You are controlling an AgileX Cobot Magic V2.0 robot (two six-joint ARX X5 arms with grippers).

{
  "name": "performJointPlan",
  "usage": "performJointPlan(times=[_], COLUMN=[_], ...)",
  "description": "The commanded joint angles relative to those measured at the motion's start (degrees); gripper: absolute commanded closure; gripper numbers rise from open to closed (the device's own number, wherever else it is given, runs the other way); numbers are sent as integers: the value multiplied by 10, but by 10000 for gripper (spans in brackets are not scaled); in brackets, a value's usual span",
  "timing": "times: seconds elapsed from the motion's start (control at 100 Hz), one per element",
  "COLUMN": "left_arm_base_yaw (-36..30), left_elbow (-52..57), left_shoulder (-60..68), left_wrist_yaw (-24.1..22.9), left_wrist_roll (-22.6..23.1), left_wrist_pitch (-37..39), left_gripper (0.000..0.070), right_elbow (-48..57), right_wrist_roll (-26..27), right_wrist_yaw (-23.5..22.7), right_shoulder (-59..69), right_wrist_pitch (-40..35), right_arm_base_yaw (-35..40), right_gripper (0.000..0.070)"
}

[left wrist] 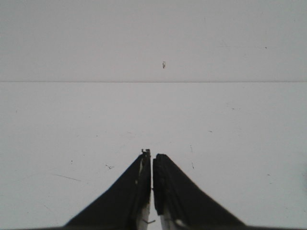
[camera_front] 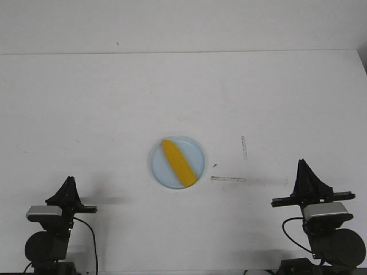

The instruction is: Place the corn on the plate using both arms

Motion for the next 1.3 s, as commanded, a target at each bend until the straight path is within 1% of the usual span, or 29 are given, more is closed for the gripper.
performJointPlan(times=[0.0, 0.06, 0.13, 0.24, 0.29, 0.43, 0.55, 0.67, 0.79, 0.97, 1.0, 1.09, 1.16, 1.29], left_arm_base_yaw=[-1, -1, 0, -1, -1, -1, -1, 0, 0, 0, 0, 0, 0, 0], left_elbow=[-12, -12, -12, -12, -12, -12, -12, -12, -12, -12, -12, -12, -12, -12], left_shoulder=[-1, -1, -1, -1, -1, -1, -1, -1, -1, -1, -1, -1, -1, -1], left_wrist_yaw=[-1, -1, -1, -1, -1, -1, -1, -1, -1, -1, -1, -1, -1, -1], left_wrist_roll=[1, 1, 1, 1, 1, 1, 1, 1, 1, 1, 1, 1, 1, 1], left_wrist_pitch=[7, 7, 7, 7, 7, 7, 7, 5, 7, 7, 7, 7, 7, 7], left_gripper=[699, 699, 699, 699, 699, 699, 699, 699, 699, 699, 699, 699, 699, 699], right_elbow=[1, 1, 0, -19, -38, -100, -129, -154, -190, -263, -262, -262, -262, -262], right_wrist_roll=[6, 5, 5, 5, 5, 6, 5, 5, 5, 6, 6, 6, 6, 6], right_wrist_yaw=[2, 3, 31, 48, 45, -10, -32, -28, -31, -27, -22, -7, 4, 3], right_shoulder=[-1, -1, -14, -41, -60, -123, -120, -120, -120, -120, -120, -120, -120, -120], right_wrist_pitch=[5, 5, -16, -22, -20, -16, -12, -8, 17, 98, 83, 68, 71, 83], right_arm_base_yaw=[0, 0, -3, -10, -16, -33, -37, -37, -36, -35, -34, -27, -24, -23], right_gripper=[684, 684, 684, 684, 684, 684, 684, 684, 684, 684, 684, 684, 684, 684])
